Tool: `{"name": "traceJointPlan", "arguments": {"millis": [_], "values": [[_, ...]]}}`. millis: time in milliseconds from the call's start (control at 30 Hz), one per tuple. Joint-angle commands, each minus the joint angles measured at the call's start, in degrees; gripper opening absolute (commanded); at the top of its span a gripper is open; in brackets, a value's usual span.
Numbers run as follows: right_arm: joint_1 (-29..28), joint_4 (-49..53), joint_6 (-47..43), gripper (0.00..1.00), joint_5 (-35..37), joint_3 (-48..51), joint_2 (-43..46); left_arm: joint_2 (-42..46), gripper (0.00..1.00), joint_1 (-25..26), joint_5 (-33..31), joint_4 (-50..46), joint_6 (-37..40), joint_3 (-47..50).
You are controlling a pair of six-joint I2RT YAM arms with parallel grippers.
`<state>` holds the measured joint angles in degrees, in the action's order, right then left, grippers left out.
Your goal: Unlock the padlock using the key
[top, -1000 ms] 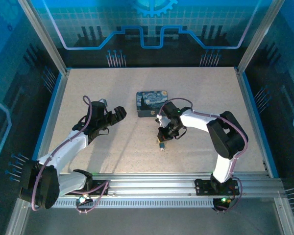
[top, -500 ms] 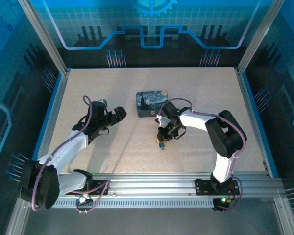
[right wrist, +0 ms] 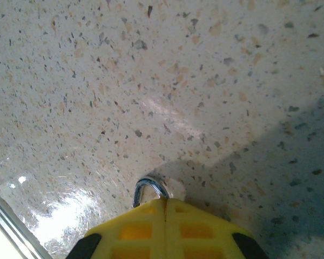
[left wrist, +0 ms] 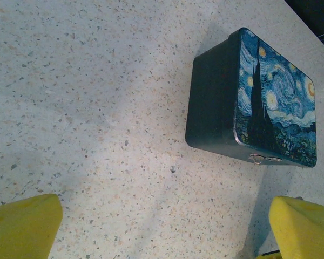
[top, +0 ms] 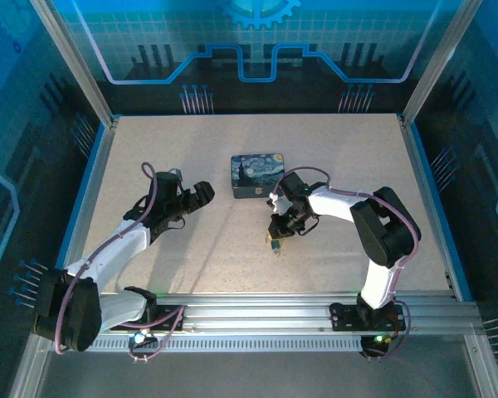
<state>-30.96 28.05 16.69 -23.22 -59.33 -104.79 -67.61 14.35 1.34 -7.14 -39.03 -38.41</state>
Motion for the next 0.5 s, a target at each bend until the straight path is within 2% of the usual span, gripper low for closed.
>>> {"name": "traceJointPlan", "arguments": {"millis": [0,467], "values": [[0.55,0.01,0.45,0.03,0.21,1.19,0.72,-0.70,0.99,-0.55,1.38,-0.58,-0.27,-0.96],[0.98,-0.63,0.71,0.12,0.42,1.67,1.85,-0.65,0.99,-0.55,1.20,-1.16,-0.07,-1.25]]}}
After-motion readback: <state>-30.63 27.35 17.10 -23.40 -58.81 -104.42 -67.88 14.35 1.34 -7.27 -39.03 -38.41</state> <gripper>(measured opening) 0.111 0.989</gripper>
